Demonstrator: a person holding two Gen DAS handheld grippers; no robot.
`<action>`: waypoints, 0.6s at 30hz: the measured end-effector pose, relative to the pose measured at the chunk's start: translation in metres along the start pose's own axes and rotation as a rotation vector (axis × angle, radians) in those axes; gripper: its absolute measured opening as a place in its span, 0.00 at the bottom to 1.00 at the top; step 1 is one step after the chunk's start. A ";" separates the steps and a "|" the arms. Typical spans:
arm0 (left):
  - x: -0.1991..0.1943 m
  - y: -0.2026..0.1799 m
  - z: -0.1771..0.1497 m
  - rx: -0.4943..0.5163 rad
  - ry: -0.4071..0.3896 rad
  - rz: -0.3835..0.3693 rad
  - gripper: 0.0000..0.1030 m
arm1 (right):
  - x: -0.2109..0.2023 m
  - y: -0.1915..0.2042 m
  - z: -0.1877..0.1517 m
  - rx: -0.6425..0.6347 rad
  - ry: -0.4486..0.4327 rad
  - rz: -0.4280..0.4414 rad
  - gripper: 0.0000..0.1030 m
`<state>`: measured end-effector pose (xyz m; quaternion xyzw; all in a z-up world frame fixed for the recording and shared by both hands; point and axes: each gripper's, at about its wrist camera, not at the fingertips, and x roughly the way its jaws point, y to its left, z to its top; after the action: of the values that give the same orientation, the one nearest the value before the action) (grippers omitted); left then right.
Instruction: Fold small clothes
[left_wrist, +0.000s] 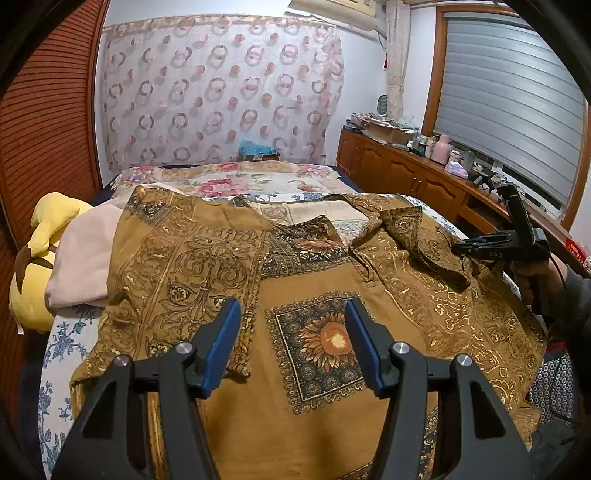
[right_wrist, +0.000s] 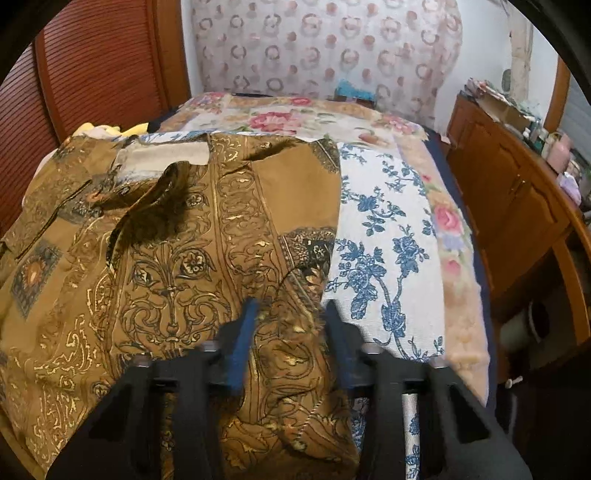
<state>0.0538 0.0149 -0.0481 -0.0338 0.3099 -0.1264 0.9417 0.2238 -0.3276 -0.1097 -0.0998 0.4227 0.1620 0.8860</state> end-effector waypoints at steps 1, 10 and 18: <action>0.000 0.000 0.000 0.000 -0.001 0.000 0.57 | -0.003 -0.001 0.000 -0.003 -0.012 -0.012 0.10; 0.002 0.006 0.000 -0.006 0.000 0.006 0.57 | -0.019 -0.024 -0.005 0.058 -0.048 -0.072 0.12; 0.006 0.022 0.020 0.005 0.011 0.020 0.57 | -0.008 -0.022 0.028 0.021 -0.052 -0.039 0.54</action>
<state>0.0753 0.0342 -0.0387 -0.0277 0.3151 -0.1180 0.9413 0.2468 -0.3408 -0.0854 -0.0948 0.3989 0.1427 0.9008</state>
